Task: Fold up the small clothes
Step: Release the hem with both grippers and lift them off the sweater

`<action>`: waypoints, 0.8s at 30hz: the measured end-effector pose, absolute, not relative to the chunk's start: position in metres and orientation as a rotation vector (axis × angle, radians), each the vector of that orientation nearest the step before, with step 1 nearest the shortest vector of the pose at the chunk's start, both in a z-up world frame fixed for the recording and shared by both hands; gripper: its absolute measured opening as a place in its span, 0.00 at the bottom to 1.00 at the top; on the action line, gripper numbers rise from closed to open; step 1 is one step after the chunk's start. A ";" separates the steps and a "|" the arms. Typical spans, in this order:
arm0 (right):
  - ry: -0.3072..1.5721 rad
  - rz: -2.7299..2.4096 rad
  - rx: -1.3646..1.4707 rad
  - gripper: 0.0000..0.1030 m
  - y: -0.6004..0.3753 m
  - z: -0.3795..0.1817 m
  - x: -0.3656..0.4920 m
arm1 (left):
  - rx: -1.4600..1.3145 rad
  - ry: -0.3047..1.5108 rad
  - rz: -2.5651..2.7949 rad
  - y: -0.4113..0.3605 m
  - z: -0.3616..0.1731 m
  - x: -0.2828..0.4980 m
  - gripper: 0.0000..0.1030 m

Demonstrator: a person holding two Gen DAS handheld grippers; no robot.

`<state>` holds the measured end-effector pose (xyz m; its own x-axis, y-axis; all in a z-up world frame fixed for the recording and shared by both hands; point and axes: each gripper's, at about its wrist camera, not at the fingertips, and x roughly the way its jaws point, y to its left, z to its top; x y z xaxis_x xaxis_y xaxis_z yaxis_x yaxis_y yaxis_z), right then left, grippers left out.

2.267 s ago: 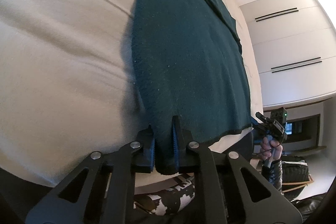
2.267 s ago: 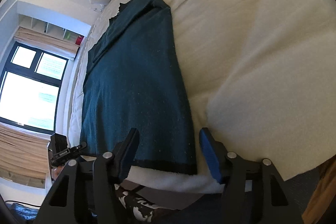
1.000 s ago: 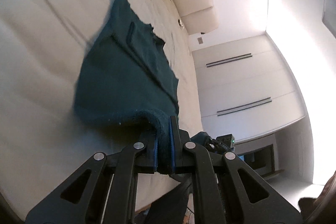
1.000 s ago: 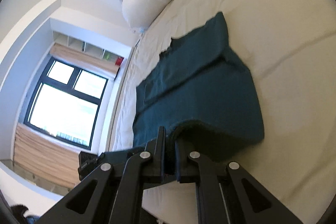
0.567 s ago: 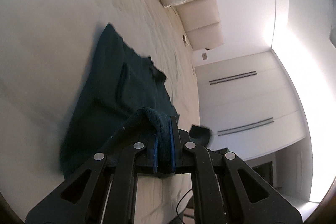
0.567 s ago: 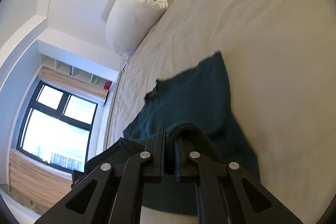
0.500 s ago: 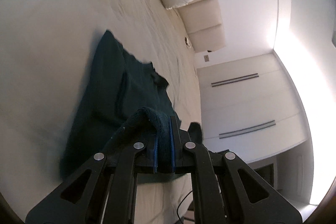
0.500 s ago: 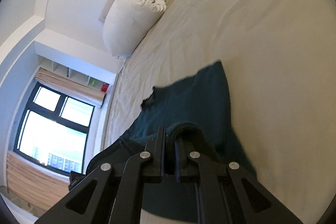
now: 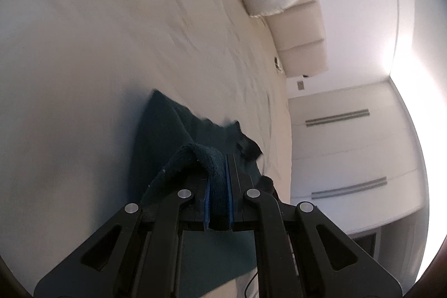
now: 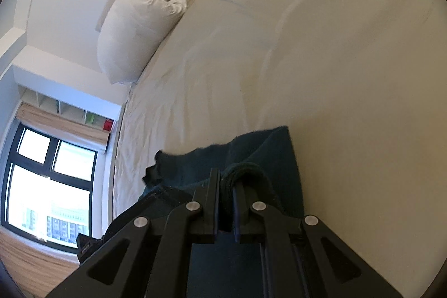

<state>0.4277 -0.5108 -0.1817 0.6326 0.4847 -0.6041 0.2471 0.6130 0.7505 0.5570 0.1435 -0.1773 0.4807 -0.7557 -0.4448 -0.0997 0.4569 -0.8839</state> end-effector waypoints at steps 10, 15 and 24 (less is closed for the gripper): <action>0.834 0.121 1.023 0.52 -0.525 -0.191 0.425 | -1.118 1.036 -0.470 0.158 -0.212 0.577 0.30; 0.812 0.058 0.971 0.64 -0.533 -0.177 0.409 | -1.095 0.934 -0.380 0.183 -0.194 0.577 0.74; 0.853 0.077 0.607 0.64 -0.497 -0.149 0.353 | -0.844 0.981 -0.404 0.169 -0.178 0.501 0.74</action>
<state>0.3530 -0.4969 -0.1490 0.6658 0.2998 -0.6832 0.1724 0.8291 0.5318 0.5005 0.1686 -0.1778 0.5182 -0.6457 -0.5608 -0.0633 0.6250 -0.7781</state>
